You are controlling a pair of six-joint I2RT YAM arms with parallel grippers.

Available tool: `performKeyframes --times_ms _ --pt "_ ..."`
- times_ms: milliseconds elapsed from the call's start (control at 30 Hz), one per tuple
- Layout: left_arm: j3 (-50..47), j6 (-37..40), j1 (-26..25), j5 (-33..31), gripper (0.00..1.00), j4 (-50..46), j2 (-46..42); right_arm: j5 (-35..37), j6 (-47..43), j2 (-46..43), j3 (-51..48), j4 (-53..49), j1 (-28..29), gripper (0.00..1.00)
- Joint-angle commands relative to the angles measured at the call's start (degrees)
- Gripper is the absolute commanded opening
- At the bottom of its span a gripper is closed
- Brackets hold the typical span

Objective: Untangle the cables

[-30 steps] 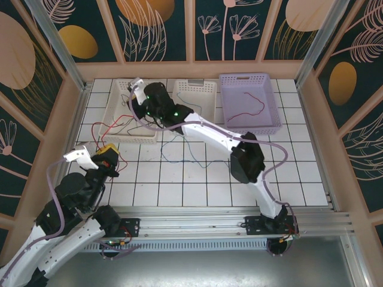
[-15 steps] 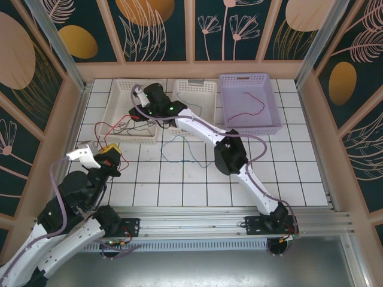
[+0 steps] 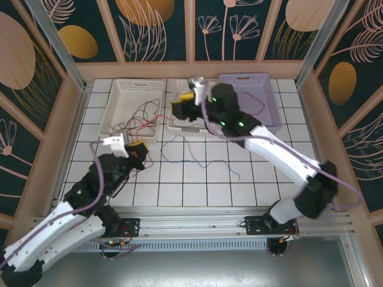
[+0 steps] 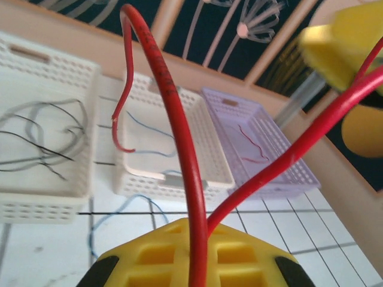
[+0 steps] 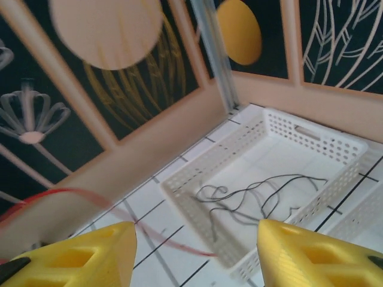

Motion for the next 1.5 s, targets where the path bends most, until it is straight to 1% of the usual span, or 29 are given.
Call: performKeyframes --times_ms 0,67,167,233,267,367,500,600,667,933,1100,1200,1333,1467 --pt "-0.88 -4.67 0.25 9.41 0.00 14.58 7.00 -4.48 2.74 -8.51 -12.45 4.95 0.37 0.56" --pt "-0.87 -6.57 0.23 12.34 0.00 20.32 11.37 -4.11 3.92 -16.01 -20.28 5.58 0.40 0.56" --pt "-0.44 -9.34 0.25 14.51 0.00 26.27 16.27 -5.00 5.52 -26.40 -30.35 6.94 0.50 0.58" --pt "0.08 -11.06 0.12 16.05 0.00 29.63 19.11 -5.06 6.86 -31.78 -36.33 8.16 0.50 0.59" --pt "0.28 -12.17 0.15 16.85 0.00 31.42 20.37 -5.11 7.65 -34.11 -39.28 9.19 0.58 0.61" --pt "0.99 -14.93 -0.24 19.26 0.00 35.78 23.59 -6.16 9.62 -36.75 -45.40 11.47 0.69 0.61" --pt "2.06 -16.09 -3.07 19.29 0.00 38.13 27.17 -7.99 13.01 -36.76 -50.93 19.85 0.68 0.62" --pt "2.13 -16.47 -5.19 18.49 0.00 38.98 28.26 -7.72 13.78 -34.86 -52.80 23.57 0.68 0.62" --pt "2.05 -16.61 -6.02 17.88 0.00 39.04 28.32 -8.97 14.73 -33.46 -53.58 26.47 0.73 0.62" --pt "1.21 -17.17 -6.73 16.91 0.00 39.59 27.47 -11.77 17.30 -28.36 -54.27 33.04 0.77 0.62" --pt "0.99 -17.17 -6.88 16.90 0.00 40.07 27.87 -12.12 18.30 -26.80 -54.49 35.72 0.94 0.60" --pt "1.17 -17.10 -6.90 17.06 0.00 40.46 28.22 -12.16 18.39 -25.79 -54.19 35.97 0.95 0.55" --pt "1.33 -16.81 -6.87 16.97 0.00 40.73 28.42 -12.08 18.39 -25.01 -54.11 35.80 0.94 0.34" --pt "1.59 -16.51 -6.90 17.06 0.00 40.84 28.70 -12.40 18.57 -24.75 -54.17 36.28 0.98 0.20"
